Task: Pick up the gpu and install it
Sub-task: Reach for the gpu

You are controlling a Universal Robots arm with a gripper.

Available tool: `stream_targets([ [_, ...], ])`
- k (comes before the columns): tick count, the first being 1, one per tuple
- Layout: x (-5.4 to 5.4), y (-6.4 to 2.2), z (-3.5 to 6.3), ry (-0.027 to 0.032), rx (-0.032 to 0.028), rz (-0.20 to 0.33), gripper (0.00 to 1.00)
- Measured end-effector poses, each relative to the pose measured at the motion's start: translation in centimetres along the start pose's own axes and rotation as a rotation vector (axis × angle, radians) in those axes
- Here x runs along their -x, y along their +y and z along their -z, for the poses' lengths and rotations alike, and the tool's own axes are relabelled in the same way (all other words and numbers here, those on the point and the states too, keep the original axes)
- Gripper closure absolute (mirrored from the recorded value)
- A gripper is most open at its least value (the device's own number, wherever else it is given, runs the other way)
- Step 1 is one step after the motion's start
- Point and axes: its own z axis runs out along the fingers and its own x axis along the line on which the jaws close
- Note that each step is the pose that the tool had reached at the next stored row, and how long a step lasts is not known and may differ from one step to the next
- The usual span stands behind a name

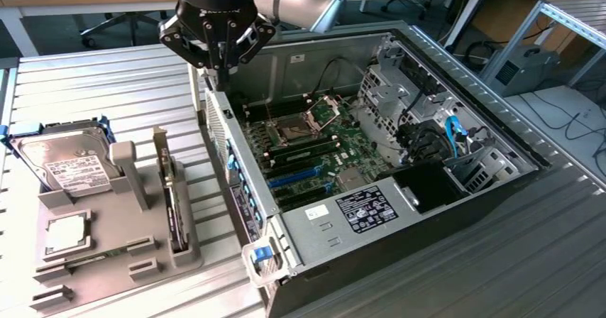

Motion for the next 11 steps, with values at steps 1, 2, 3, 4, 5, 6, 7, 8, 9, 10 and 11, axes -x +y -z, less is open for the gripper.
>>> stream_targets([
  [1, -0.10, -0.01, 0.00, -0.0001, 0.0001, 0.000, 0.89],
  [2, -0.17, -0.01, 0.00, -0.0001, 0.0001, 0.000, 0.89],
  [3, -0.24, -0.02, 0.00, -0.0001, 0.0001, 0.000, 0.89],
  [4, -0.29, -0.02, 0.00, 0.0000, 0.0001, 0.000, 0.89],
  [5, -0.37, -0.03, 0.01, 0.0000, 0.0000, 0.000, 0.89],
  [6, -0.43, -0.03, 0.01, 0.0000, 0.0001, 0.000, 0.89],
  [7, -0.48, -0.03, 0.01, 0.0000, 0.0000, 0.000, 0.89],
  [8, -0.54, -0.04, 0.01, 0.0000, 0.0000, 0.000, 0.89],
  [9, -0.59, -0.04, 0.01, 0.0000, 0.0000, 0.000, 0.89],
  [10, -0.64, -0.05, 0.02, -0.0001, 0.0000, 0.000, 0.89],
  [11, -0.69, -0.05, 0.02, 0.0000, 0.0000, 0.000, 0.89],
])
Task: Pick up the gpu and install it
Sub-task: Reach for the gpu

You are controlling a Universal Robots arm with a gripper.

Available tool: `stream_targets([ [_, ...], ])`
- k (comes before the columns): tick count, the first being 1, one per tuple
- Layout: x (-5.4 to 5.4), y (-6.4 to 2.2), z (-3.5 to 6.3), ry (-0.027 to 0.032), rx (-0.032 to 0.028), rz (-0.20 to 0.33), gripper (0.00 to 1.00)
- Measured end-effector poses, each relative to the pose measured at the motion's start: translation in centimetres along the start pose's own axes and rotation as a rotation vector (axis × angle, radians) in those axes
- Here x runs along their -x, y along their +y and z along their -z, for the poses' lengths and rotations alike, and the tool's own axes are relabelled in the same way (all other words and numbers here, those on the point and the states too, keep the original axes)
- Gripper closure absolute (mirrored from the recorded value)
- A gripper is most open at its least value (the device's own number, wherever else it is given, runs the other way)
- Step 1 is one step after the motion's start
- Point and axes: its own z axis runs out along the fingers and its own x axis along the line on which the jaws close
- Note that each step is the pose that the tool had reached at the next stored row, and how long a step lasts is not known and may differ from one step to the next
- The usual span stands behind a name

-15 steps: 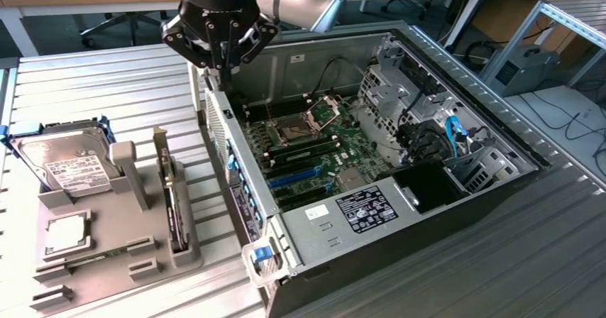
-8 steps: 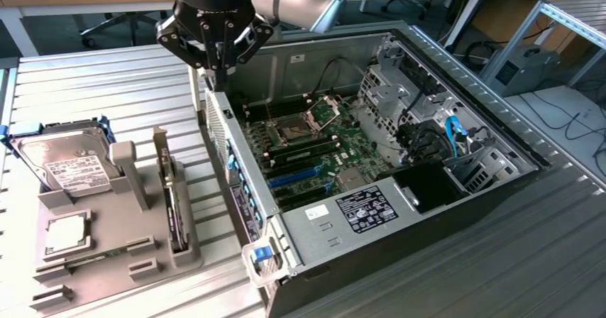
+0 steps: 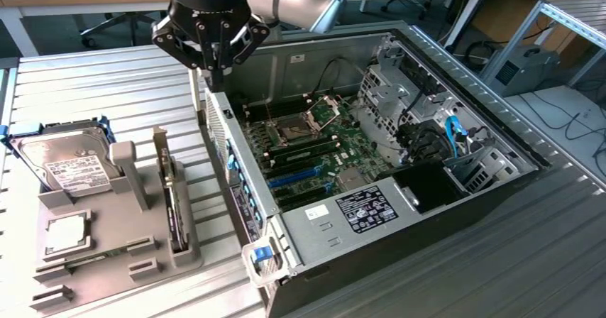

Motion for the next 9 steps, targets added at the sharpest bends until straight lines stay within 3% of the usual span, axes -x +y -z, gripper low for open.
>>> stream_targets([
  [9, -0.41, -0.03, 0.01, 0.0000, 0.0000, 0.000, 0.89],
])
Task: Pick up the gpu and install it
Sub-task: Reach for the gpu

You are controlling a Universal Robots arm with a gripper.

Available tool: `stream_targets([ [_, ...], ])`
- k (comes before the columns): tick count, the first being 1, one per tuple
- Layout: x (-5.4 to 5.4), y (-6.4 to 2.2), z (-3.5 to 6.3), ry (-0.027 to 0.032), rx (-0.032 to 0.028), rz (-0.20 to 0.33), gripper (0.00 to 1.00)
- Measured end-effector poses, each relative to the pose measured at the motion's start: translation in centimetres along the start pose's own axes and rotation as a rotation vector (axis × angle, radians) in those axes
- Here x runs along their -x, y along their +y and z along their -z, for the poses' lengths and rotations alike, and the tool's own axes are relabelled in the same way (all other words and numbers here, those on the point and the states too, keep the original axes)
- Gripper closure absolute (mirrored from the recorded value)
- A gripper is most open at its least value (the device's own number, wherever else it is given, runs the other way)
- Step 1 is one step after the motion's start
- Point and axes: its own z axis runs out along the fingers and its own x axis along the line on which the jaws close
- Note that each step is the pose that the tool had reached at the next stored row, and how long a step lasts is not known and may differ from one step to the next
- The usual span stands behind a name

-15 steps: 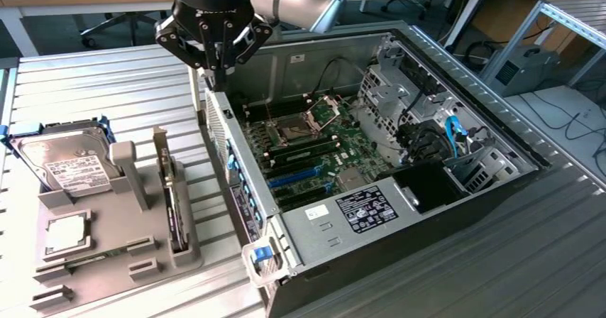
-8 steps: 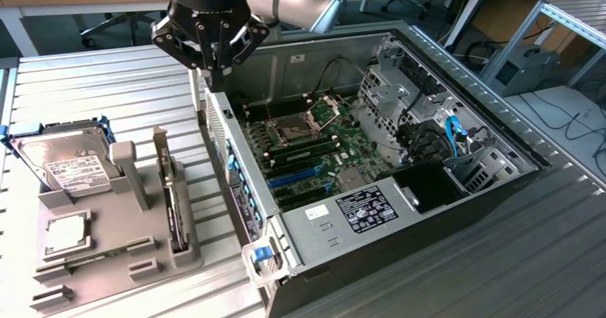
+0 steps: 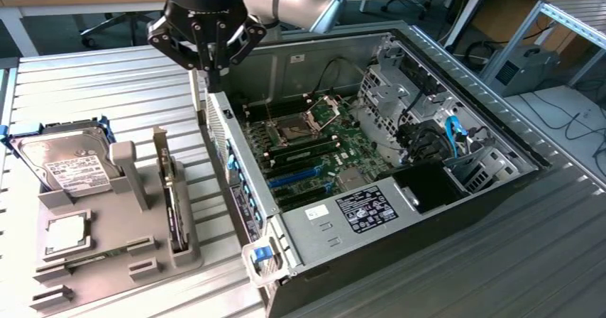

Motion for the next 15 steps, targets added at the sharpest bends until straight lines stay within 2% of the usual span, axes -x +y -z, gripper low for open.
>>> stream_targets([
  [15, -0.88, -0.07, 0.03, 0.0000, -0.0004, 0.000, 0.89],
])
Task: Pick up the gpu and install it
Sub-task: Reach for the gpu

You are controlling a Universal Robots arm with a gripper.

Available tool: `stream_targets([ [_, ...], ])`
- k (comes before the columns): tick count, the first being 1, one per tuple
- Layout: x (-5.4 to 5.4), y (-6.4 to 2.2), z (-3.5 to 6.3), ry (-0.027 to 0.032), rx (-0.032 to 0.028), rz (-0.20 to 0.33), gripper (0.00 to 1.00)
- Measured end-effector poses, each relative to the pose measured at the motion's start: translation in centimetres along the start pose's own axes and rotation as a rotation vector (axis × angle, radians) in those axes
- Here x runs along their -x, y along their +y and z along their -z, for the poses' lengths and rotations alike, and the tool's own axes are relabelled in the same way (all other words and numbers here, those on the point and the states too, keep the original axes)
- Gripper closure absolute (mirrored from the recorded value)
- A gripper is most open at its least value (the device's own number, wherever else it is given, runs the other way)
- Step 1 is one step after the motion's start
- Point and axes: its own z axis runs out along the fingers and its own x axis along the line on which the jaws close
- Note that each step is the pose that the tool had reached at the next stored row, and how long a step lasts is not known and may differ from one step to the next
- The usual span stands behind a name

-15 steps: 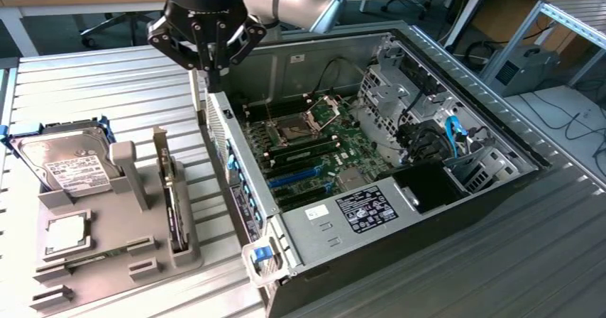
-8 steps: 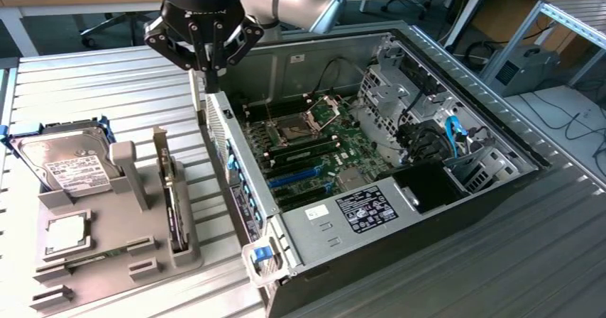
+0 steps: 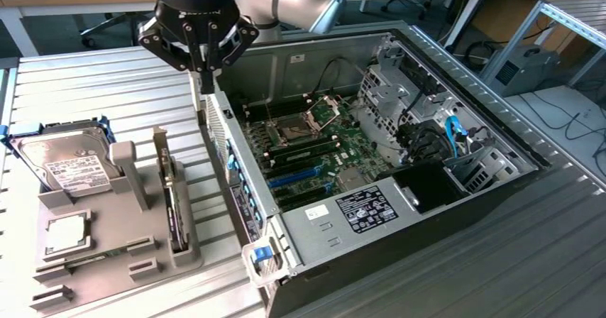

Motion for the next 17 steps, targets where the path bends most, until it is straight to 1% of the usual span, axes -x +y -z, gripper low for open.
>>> stream_targets([
  [17, -1.4, -0.10, 0.04, 0.0000, -0.0005, 0.000, 0.89],
])
